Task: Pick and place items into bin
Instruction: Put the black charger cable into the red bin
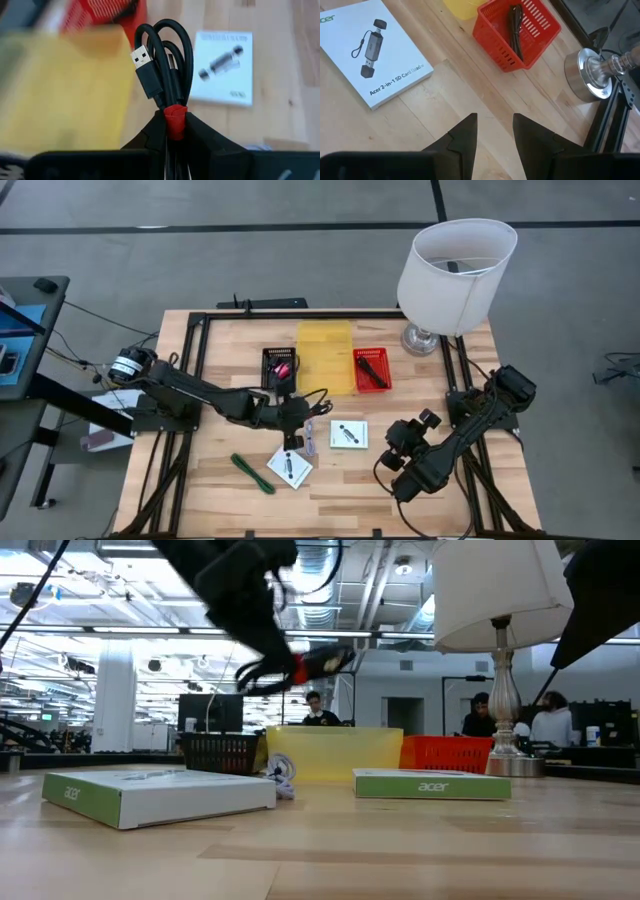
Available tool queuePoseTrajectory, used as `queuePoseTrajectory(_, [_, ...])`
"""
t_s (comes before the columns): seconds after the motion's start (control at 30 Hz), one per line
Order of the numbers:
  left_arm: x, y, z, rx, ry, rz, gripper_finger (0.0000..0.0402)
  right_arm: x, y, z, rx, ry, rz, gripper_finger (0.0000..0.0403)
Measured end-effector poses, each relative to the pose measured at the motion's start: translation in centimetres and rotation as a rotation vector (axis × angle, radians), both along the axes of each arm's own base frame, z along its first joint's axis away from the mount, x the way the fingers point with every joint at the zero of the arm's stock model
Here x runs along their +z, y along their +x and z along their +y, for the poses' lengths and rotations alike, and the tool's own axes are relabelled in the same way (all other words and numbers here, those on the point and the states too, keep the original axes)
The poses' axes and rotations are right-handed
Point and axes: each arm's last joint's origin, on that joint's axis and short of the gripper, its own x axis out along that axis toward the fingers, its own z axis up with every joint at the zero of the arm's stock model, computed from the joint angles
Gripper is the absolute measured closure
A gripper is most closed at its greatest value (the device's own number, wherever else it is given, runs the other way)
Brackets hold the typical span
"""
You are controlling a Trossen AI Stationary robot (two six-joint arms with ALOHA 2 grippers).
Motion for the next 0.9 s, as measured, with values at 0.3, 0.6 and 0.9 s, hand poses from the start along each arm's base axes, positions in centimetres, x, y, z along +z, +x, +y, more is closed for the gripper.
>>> queuePoseTrajectory(0.3, [3.2, 1.7, 2.3, -0.092, 0.249, 0.003, 0.0372, 0.0, 0.0, 0.0, 0.001, -0.001, 0.001, 0.0282])
queuePoseTrajectory(0.6, [4.9, 2.6, 6.9, -0.124, 0.314, 0.047, 0.0372, 0.0, 0.0, 0.0, 0.0, 0.001, 0.003, 0.0282])
queuePoseTrajectory(0.9, [6.1, 2.6, 9.6, -0.12, 0.318, 0.078, 0.0372, 0.1, 0.1, 0.0, 0.013, -0.022, -0.021, 0.0282])
